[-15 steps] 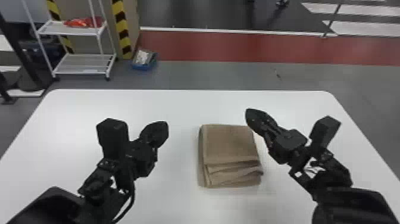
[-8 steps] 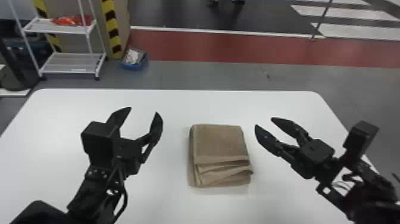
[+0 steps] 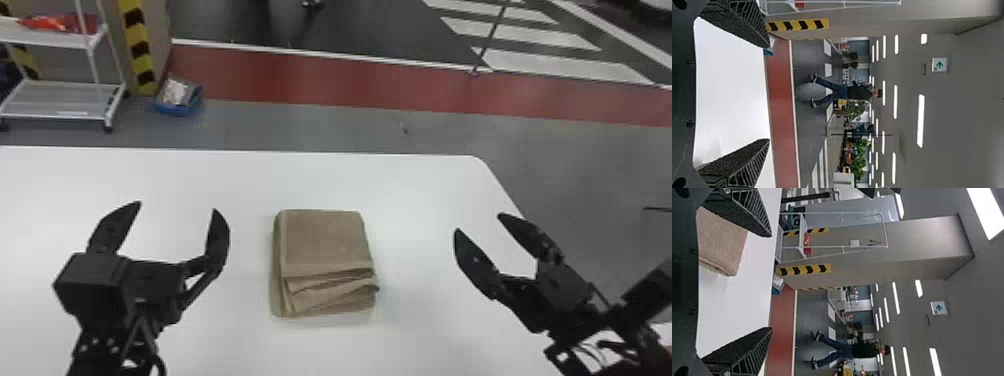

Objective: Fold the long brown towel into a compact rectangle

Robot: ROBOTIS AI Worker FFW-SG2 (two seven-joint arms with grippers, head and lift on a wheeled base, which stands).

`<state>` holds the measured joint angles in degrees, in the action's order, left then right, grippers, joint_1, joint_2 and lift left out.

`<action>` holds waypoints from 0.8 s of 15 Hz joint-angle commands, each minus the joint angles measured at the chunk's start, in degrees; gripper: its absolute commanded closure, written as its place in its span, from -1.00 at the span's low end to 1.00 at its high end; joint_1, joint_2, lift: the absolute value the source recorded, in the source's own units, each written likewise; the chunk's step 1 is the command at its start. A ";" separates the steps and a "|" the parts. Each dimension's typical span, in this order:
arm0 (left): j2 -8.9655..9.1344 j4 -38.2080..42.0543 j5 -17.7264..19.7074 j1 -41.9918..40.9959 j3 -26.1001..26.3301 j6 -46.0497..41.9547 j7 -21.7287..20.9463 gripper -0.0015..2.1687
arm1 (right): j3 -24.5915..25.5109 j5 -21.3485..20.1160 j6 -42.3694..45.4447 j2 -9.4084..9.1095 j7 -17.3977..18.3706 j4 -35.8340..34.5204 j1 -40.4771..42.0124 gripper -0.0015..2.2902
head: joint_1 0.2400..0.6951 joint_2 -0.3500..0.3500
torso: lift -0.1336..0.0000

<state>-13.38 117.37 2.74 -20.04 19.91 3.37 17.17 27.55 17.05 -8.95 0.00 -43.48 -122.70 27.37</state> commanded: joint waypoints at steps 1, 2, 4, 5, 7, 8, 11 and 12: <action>-0.42 -1.26 0.34 -0.79 -1.10 -4.29 0.67 -0.97 | 0.32 0.44 2.66 -0.05 1.91 -0.34 2.52 -0.97 | 1.00 -0.68 | -0.87; -0.59 -1.26 0.51 -1.15 -1.89 -4.64 0.76 -0.97 | 0.32 0.44 2.84 -0.05 3.49 -0.61 3.31 -0.97 | 1.00 -0.68 | -0.87; -0.77 -1.18 0.95 -2.11 -2.77 -7.10 0.58 -0.97 | 0.23 0.62 3.54 -0.05 4.90 -2.10 4.54 -0.97 | 1.00 -0.68 | -0.87; -0.94 -0.82 1.04 -2.55 -3.39 -7.10 0.05 -0.97 | -0.04 0.53 3.36 -0.05 6.13 -3.42 5.42 -0.97 | 1.00 -0.67 | -0.87; -1.65 0.41 1.74 -3.69 -4.18 -7.10 -1.00 -0.97 | -1.18 0.53 1.08 -0.05 9.20 -6.06 6.65 -0.96 | 1.00 -0.66 | -0.87; -1.82 1.28 2.09 -4.66 -4.88 -7.10 -1.79 -0.97 | -2.23 0.53 -0.33 -0.05 10.96 -7.37 7.44 -0.95 | 1.00 -0.65 | -0.87; -2.61 2.43 2.80 -6.16 -5.50 -7.10 -3.11 -0.97 | -4.43 0.18 0.37 -0.05 12.02 -8.17 8.05 -0.94 | 1.00 -0.60 | -0.87; -2.79 2.78 2.89 -6.42 -5.67 -7.10 -3.37 -0.97 | -4.96 0.18 0.37 -0.05 12.54 -8.17 8.32 -0.94 | 1.00 -0.57 | -0.87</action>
<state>-15.87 119.69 5.52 -25.98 14.42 -3.74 13.92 23.36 17.33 -8.72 0.00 -31.16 -130.79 35.40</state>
